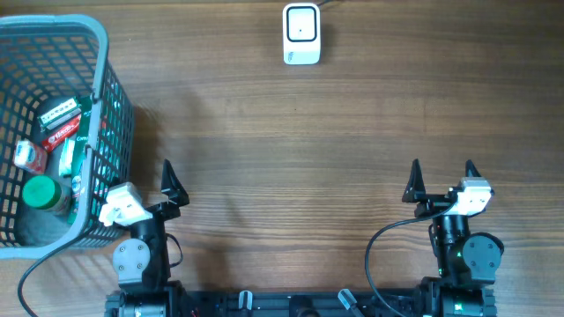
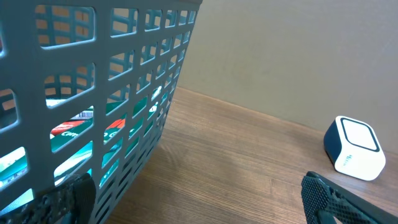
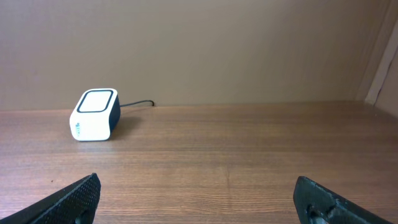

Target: Scan the item barcode

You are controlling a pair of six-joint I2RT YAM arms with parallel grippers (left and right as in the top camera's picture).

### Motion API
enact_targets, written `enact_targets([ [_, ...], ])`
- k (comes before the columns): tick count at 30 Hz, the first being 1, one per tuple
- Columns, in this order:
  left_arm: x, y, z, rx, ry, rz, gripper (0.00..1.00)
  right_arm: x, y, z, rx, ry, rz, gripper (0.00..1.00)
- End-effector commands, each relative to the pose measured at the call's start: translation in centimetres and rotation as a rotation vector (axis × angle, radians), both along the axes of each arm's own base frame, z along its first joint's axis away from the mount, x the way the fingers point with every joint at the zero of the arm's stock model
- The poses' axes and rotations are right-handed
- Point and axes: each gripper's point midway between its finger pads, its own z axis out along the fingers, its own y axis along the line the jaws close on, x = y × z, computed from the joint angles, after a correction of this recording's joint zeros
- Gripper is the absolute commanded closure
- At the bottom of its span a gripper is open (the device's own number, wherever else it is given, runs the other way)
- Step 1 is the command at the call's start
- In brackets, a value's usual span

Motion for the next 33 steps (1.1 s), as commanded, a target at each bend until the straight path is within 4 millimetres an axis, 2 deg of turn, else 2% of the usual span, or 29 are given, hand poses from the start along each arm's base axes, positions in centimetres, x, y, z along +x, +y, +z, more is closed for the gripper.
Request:
enact_targets([
  [1, 0.0, 0.1, -0.2, 0.019, 0.003, 0.005, 0.00, -0.1, 0.0, 0.3, -0.019, -0.014, -0.003, 0.00],
  [7, 0.0, 0.0, -0.2, 0.008, -0.001, 0.004, 0.00, -0.1, 0.0, 0.3, -0.019, -0.014, -0.003, 0.00],
  [8, 0.2, -0.7, -0.2, -0.017, -0.004, -0.040, 0.00, -0.1, 0.0, 0.3, -0.019, -0.014, -0.003, 0.00],
  [12, 0.0, -8.0, 0.3, -0.038, -0.022, -0.465, 0.00, -0.1, 0.0, 0.3, -0.019, -0.014, -0.003, 0.00],
  [16, -1.3, -11.7, 1.0, -0.037, -0.046, -0.698, 0.00, -0.1, 0.0, 0.3, -0.019, -0.014, -0.004, 0.00],
  [17, -1.6, -12.1, 1.5, -0.033, -0.058, -0.722, 0.00, -0.1, 0.0, 0.3, -0.019, -0.014, -0.003, 0.00],
  [19, -1.9, -12.1, 3.4, -0.015, -0.096, -0.725, 0.00, -0.1, 0.0, 0.3, -0.019, -0.013, -0.003, 0.00],
  [23, -2.8, -12.1, 8.4, 0.022, -0.179, -0.719, 0.00, -0.1, 0.0, 0.3, -0.019, -0.014, -0.003, 0.00],
  [24, -3.0, -12.0, 10.4, 0.025, -0.194, -0.714, 0.00, -0.1, 0.0, 0.3, -0.019, -0.013, -0.004, 0.00],
  [26, -2.7, -12.0, 12.5, 0.006, -0.191, -0.715, 0.00, -0.1, 0.0, 0.3, -0.019, -0.014, -0.003, 0.00],
  [30, -0.5, -11.7, 15.6, -0.031, -0.111, -0.699, 0.00, -0.1, 0.0, 0.3, -0.019, -0.014, -0.003, 0.00],
  [33, 3.4, -8.6, 18.7, -0.119, 0.106, -0.509, 0.00, -0.1, 0.0, 0.3, -0.019, -0.014, -0.003, 0.00],
])
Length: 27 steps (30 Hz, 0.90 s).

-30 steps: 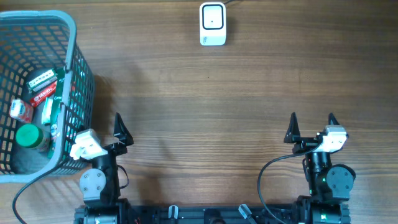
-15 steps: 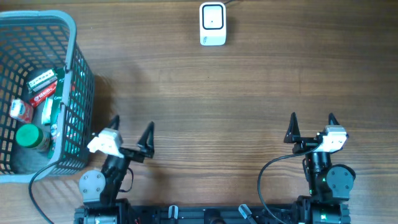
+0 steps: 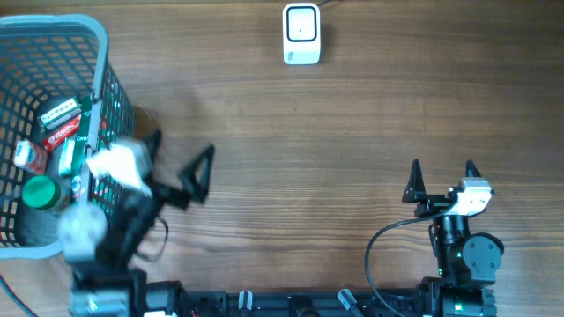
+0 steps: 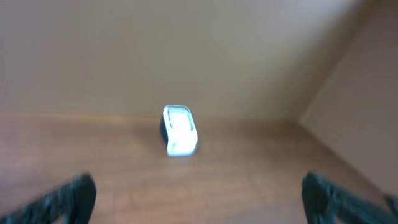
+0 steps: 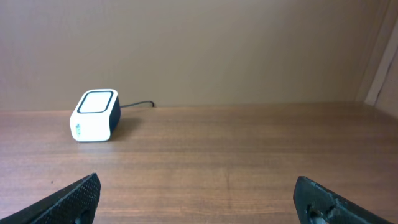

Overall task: Scan the item barcode
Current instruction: 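Reach the left gripper into the basket and grasp the green-lidded jar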

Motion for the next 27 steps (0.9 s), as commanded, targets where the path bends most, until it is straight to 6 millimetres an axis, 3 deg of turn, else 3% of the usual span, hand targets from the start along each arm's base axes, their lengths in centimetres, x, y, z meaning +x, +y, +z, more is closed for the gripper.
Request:
enact_targets([
  [1, 3.7, 2.9, 6.2, 0.044, 0.129, 0.164, 0.00, 0.0, 0.0, 0.2, -0.018, -0.009, -0.003, 0.00],
  [3, 4.6, 2.9, 9.2, 0.114, 0.177, 0.148, 0.00, 0.0, 0.0, 0.2, -0.018, -0.009, -0.003, 0.00],
  [7, 5.7, 3.7, 8.8, 0.152, 0.294, 0.171, 0.00, 0.0, 0.0, 0.2, -0.018, -0.009, -0.003, 0.00],
  [10, 6.7, 9.9, 8.7, 0.054, 0.331, 0.549, 0.00, 0.0, 0.0, 0.2, -0.018, -0.009, -0.003, 0.00],
  [12, 5.1, 16.2, 7.9, -0.075, 0.373, 0.899, 0.00, 0.0, 0.0, 0.2, -0.018, -0.009, -0.003, 0.00],
  [16, 2.5, 24.6, 3.9, -0.243, 0.507, 1.219, 0.00, 0.0, 0.0, 0.2, -0.018, -0.009, -0.003, 0.00],
  [18, 1.2, 27.7, 1.0, -0.326, 0.609, 1.319, 0.00, 0.0, 0.0, 0.2, -0.018, -0.009, -0.004, 0.00],
  [19, -0.2, 29.6, -2.1, -0.421, 0.722, 1.412, 0.00, 0.0, 0.0, 0.2, -0.018, -0.009, -0.003, 0.00],
  [21, -1.9, 31.1, -6.4, -0.510, 0.890, 1.510, 0.00, 0.0, 0.0, 0.2, -0.018, -0.009, -0.003, 0.00],
  [23, -1.9, 31.8, -9.7, -0.533, 1.014, 1.518, 0.00, 0.0, 0.0, 0.2, -0.018, -0.009, -0.003, 0.00],
  [27, -1.6, 32.1, -14.4, -0.526, 1.200, 1.515, 0.00, 0.0, 0.0, 0.2, -0.018, -0.009, -0.003, 0.00],
])
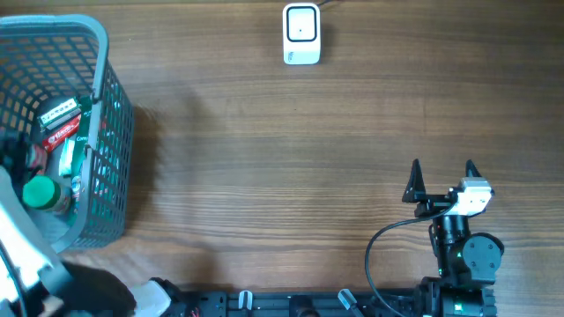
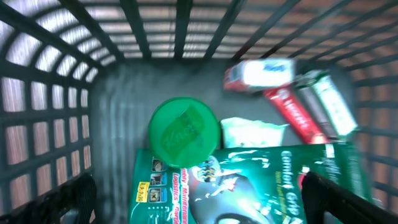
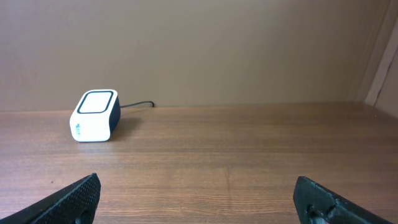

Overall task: Scan the item barcode
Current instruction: 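Reach the left gripper into the basket and grasp the green-lidded jar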

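Observation:
The white barcode scanner (image 1: 300, 33) stands at the table's far edge, also seen as the scanner (image 3: 94, 115) in the right wrist view. The grey basket (image 1: 99, 132) at the left holds the items: a green-lidded jar (image 2: 185, 132), a green package (image 2: 261, 180), a red-and-white box (image 2: 261, 73), a red tube (image 2: 292, 109) and a white sachet (image 2: 252, 134). My left gripper (image 2: 199, 208) hangs open over the basket, pointing down at the green package and jar, nothing between its fingers. My right gripper (image 1: 441, 179) stands open near the front right, holding nothing.
The basket's tall lattice walls (image 2: 56, 106) surround the left gripper's view on all sides. The left arm (image 1: 22, 251) shows as a pale blur over the basket's near corner. The scanner's cable (image 3: 140, 104) runs off behind it. Bare wooden tabletop (image 1: 291, 158) lies between basket and right arm.
My left arm has swung from beside the basket, facing the scanner, to above the basket, now looking down at the items inside. The right arm has not moved.
Both grippers stood open at the table's front, the left one close beside the basket wall. Then the left arm was raised and turned, blurred, with the scanner in its view. Now it is over the basket, open above the items.

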You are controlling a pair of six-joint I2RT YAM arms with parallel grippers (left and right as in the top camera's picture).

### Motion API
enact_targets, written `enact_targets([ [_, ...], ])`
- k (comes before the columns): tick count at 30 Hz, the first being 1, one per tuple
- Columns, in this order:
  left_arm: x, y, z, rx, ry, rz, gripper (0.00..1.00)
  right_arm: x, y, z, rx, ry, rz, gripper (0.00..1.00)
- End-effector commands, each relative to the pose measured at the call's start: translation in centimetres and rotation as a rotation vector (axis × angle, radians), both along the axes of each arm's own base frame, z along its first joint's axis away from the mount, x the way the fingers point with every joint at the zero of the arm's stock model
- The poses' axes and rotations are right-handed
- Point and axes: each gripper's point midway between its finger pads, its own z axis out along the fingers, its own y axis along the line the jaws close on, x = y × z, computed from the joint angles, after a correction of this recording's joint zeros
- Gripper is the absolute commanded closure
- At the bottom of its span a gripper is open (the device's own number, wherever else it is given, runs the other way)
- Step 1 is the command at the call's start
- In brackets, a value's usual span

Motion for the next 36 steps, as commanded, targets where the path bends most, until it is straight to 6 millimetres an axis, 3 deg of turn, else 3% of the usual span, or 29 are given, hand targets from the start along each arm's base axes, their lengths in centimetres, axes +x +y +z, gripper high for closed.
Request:
enact_targets([
  [1, -0.1, -0.2, -4.0, -0.107, 0.085, 0.028, 0.00, 0.0, 0.0, 0.2, -0.018, -0.010, -0.003, 0.00],
  [7, 0.0, -0.6, -9.6, -0.179, 0.136, 0.018, 0.00, 0.0, 0.0, 0.2, -0.018, -0.010, -0.003, 0.00],
  [16, 0.4, 0.1, -12.6, -0.129, 0.101, 0.014, 0.00, 0.0, 0.0, 0.2, -0.018, -0.010, -0.003, 0.00],
  [19, -0.4, 0.4, -13.3, -0.097, 0.135, 0.028, 0.00, 0.0, 0.0, 0.2, -0.018, -0.010, -0.003, 0.00],
  [21, -1.0, 0.3, -13.6, -0.094, 0.163, 0.022, 0.07, 0.0, 0.0, 0.2, -0.018, -0.010, -0.003, 0.00],
  [25, -1.8, -0.3, -13.8, -0.120, 0.204, 0.008, 0.33, 0.0, 0.0, 0.2, -0.018, -0.009, -0.003, 0.00],
  [27, -2.0, -0.5, -13.8, -0.126, 0.211, 0.004, 0.40, 0.0, 0.0, 0.2, -0.018, -0.010, -0.003, 0.00],
  [30, -1.7, -0.7, -13.1, -0.130, 0.194, -0.001, 0.40, 0.0, 0.0, 0.2, -0.018, -0.010, -0.003, 0.00],
  [32, -0.8, -0.6, -11.4, -0.124, 0.154, -0.040, 0.41, 0.0, 0.0, 0.2, -0.018, -0.010, -0.003, 0.00],
  [36, 0.1, -0.2, -5.7, -0.065, 0.070, -0.060, 0.40, 0.0, 0.0, 0.2, -0.018, -0.010, -0.003, 0.00],
])
